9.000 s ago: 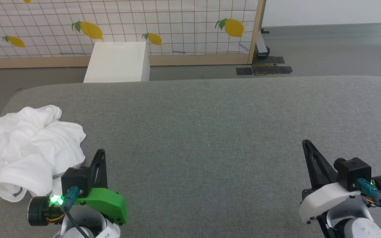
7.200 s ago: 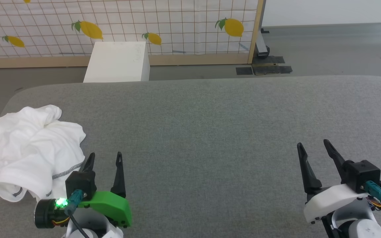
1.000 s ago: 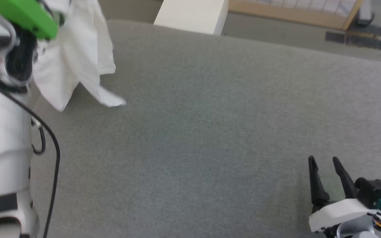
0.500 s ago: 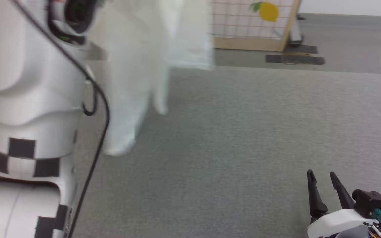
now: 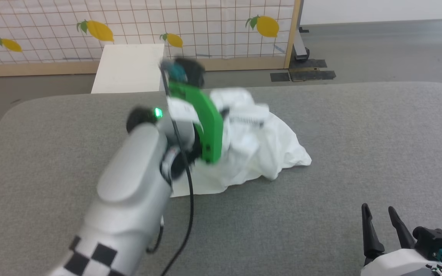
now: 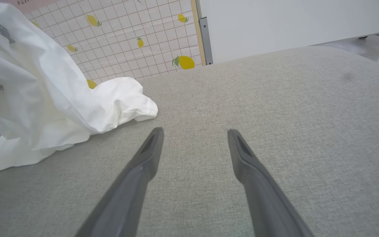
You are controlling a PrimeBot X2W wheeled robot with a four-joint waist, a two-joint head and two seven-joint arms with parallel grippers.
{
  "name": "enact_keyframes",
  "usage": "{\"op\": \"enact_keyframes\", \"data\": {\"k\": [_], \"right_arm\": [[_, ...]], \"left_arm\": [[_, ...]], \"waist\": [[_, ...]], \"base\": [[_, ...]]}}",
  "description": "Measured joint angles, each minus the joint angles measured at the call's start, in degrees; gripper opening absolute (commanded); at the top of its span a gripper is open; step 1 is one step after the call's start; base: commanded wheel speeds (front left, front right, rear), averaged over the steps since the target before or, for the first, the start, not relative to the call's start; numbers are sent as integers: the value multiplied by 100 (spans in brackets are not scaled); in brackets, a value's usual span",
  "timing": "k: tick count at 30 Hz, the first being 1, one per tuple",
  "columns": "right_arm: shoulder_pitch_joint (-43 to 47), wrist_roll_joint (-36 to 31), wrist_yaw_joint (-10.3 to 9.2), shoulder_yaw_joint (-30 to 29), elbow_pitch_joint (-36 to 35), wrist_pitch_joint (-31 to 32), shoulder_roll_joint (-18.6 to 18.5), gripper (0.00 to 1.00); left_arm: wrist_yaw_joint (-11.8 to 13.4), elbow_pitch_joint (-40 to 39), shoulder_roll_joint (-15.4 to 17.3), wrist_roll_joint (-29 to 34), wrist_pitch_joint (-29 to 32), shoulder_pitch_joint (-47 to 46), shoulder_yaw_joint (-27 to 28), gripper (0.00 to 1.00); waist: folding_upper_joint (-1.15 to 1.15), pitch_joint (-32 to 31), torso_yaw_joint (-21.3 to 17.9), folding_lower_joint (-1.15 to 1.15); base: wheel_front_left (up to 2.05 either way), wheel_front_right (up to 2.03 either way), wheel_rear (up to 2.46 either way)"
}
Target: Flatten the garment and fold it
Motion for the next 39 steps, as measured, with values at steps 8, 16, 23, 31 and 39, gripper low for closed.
{"op": "enact_keyframes", "data": {"k": [8, 16, 23, 31, 39], "right_arm": [[3, -42, 0, 5, -5, 0, 1, 100], [18, -36, 0, 13, 5, 1, 1, 100], [188, 2, 0, -5, 48, -1, 1, 100], [231, 15, 0, -32, -82, -15, 0, 100], [196, -2, 0, -70, -375, 41, 2, 100]], "left_arm": [[10, 1139, -116, 108, -32, 1370, -656, 0], [122, 1392, -225, -342, -5, 1612, -687, 100], [402, 190, -155, -989, 46, 1544, -65, 100], [1005, -1215, 457, -872, -949, 1624, 843, 100], [1233, -1601, 983, -211, -2766, 2467, 1415, 100]], "waist": [[0, 70, -160, 0], [0, 99, -184, 0], [0, -152, -68, 0], [0, -328, 141, 0], [0, -263, 276, 0]], "base": [[0, 0, 0], [0, 0, 0], [0, 0, 0], [0, 0, 0], [0, 0, 0]]}}
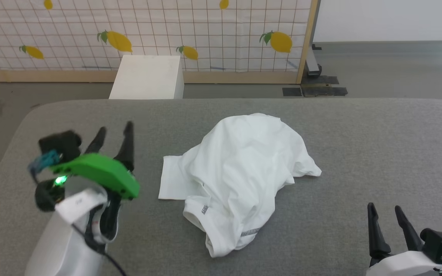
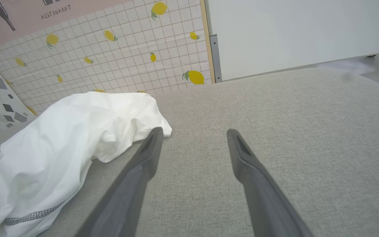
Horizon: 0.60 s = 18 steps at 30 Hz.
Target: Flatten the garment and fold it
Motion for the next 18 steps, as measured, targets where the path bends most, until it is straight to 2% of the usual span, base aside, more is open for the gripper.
{"op": "enact_keyframes", "data": {"k": [5, 7, 14, 18], "right_arm": [[-74, -88, 0, -49, -147, 125, 0, 100], [-113, -98, 0, -63, -185, 191, -1, 100], [-392, -102, 0, -94, -209, 682, -1, 100], [-1050, -204, 0, -98, -136, 1455, -4, 100]], "left_arm": [[-21, -155, 107, 435, -1354, 670, 73, 100], [-22, -167, 102, 593, -1637, 909, 57, 100], [-99, -241, -159, 800, -1839, 1368, 127, 100], [-124, -437, -375, 933, -1845, 1416, 327, 100]], "waist": [[0, 98, 83, 0], [0, 132, 111, 0], [0, 281, 205, 0], [0, 426, 246, 0]], "base": [[0, 0, 0], [0, 0, 0], [0, 0, 0], [0, 0, 0]]}}
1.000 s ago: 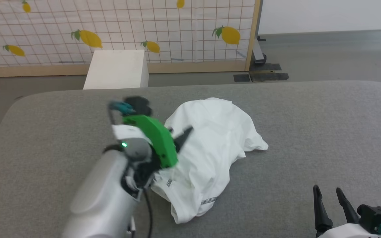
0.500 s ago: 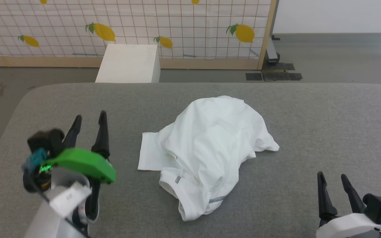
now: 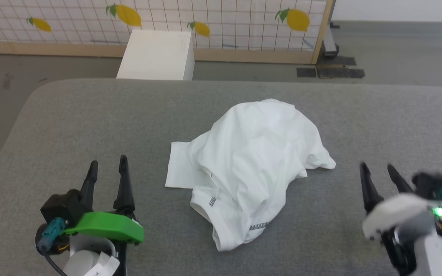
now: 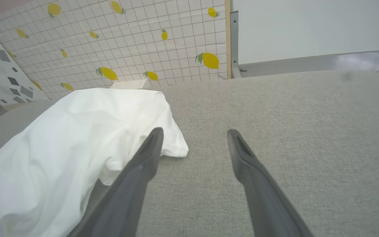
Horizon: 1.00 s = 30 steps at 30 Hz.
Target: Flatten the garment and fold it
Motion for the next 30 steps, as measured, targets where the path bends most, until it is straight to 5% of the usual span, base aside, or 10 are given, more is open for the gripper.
{"op": "enact_keyframes", "data": {"k": [6, 12, 24, 25, 26, 27, 30], "right_arm": [[-1361, -560, 0, 264, 407, 1809, -66, 100], [-2342, -869, 0, 879, 1026, 3256, -523, 100], [-2645, -671, 0, 1566, 1734, 4062, -976, 100], [-2681, -647, 0, 1585, 1736, 4098, -1021, 70], [-2703, -611, 1, 1592, 1716, 4069, -1069, 16], [-2704, -578, 1, 1621, 1700, 3992, -1110, 0], [-2696, -342, 2, 1655, 1626, 3722, -1230, 0]], "left_arm": [[-134, -219, -293, 224, -3, -3, 76, 100], [-307, -260, -490, 463, -23, -54, 96, 100], [-474, -169, -757, 669, -26, -232, 191, 100], [-501, -147, -778, 693, -27, -244, 197, 100], [-519, -134, -795, 716, -27, -253, 198, 100], [-532, -124, -802, 724, -27, -260, 199, 100], [-589, -94, -823, 724, -27, -306, 202, 100]], "waist": [[0, 310, 106, 0], [0, 647, 369, 0], [0, 1240, 880, 0], [0, 1271, 908, 0], [0, 1299, 932, 0], [0, 1316, 950, 0], [0, 1341, 999, 0]], "base": [[0, 0, 0], [0, 0, 0], [0, 0, 0], [0, 0, 0], [0, 0, 0], [0, 0, 0], [0, 0, 0]]}}
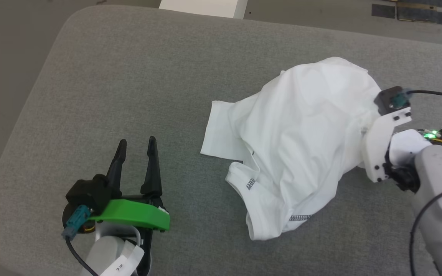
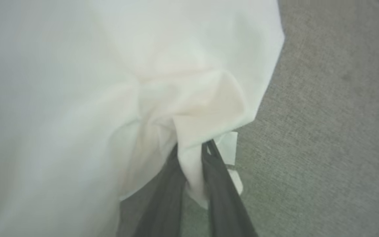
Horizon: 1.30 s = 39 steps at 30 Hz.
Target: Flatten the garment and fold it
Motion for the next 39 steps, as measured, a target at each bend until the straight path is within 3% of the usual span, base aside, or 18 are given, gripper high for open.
{"op": "enact_keyframes", "data": {"k": [4, 8, 11, 16, 20, 21, 27, 31, 39], "right_arm": [[19, 215, 1, -129, -176, -175, -564, 0], [19, 155, 1, -791, -337, -123, -1460, 0], [34, -27, 1, -1421, -323, -81, -1907, 0], [235, -610, 1, -2697, -191, -254, -2048, 0], [396, -955, 0, -3308, -62, -268, -1653, 0], [428, -1005, 0, -3354, -77, -305, -1490, 100], [447, -757, 0, -3497, -614, -1074, -840, 100], [607, -296, -1, -3608, -1376, -1985, -313, 100], [2084, 214, -2, -3081, -2707, -3331, 914, 100]], "left_arm": [[-58, 31, -15, 31, 0, -12, 7, 100], [-107, 63, -29, 43, 0, -13, 21, 100], [-119, 58, -34, 56, 0, -14, 24, 100], [-145, 81, -42, 58, 0, -60, -7, 100], [-160, 147, -45, 68, 0, -113, -26, 100], [-160, 170, -47, 70, 0, -112, -27, 100], [-163, 307, -49, 86, 0, -107, -21, 100], [-172, 430, -51, 83, 0, -96, -13, 100], [-186, 599, -32, 26, 10, 103, 33, 100]], "waist": [[0, -28, 27, 0], [0, -43, 51, 0], [0, -5, 70, 0], [0, 137, 132, 0], [0, 212, 166, 0], [0, 210, 160, 0], [0, 53, 55, 0], [0, -201, -56, 0], [0, -727, -436, 0]], "base": [[0, 0, 0], [0, 0, 0], [0, 0, 0], [0, 0, 0], [0, 0, 0], [0, 0, 0], [0, 0, 0], [0, 0, 0], [0, 0, 0]]}}
